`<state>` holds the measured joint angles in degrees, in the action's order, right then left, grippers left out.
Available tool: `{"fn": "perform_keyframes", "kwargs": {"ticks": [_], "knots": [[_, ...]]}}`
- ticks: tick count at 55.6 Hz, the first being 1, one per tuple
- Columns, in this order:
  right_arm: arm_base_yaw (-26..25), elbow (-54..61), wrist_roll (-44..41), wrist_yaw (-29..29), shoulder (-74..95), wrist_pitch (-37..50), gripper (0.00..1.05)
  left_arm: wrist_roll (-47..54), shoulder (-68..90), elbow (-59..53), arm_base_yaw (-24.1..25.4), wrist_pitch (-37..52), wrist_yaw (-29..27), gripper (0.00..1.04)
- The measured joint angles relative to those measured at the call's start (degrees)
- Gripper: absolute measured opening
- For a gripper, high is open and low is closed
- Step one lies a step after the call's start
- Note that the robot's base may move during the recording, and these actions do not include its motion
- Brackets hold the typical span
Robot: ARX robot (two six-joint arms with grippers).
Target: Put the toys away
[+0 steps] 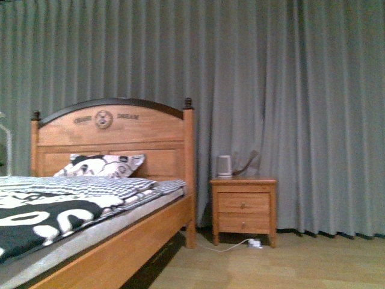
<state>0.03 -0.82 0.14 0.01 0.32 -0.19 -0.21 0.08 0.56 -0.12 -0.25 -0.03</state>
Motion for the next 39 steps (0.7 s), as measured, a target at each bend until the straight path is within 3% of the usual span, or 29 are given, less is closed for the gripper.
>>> {"fn": "perform_keyframes", "kwargs": {"ticks": [39], "knots": [[-0.02,0.0,0.0,-0.17,0.0,0.0,0.06,0.0,0.0,0.0,-0.02,0.0,0.0,0.98]]}}
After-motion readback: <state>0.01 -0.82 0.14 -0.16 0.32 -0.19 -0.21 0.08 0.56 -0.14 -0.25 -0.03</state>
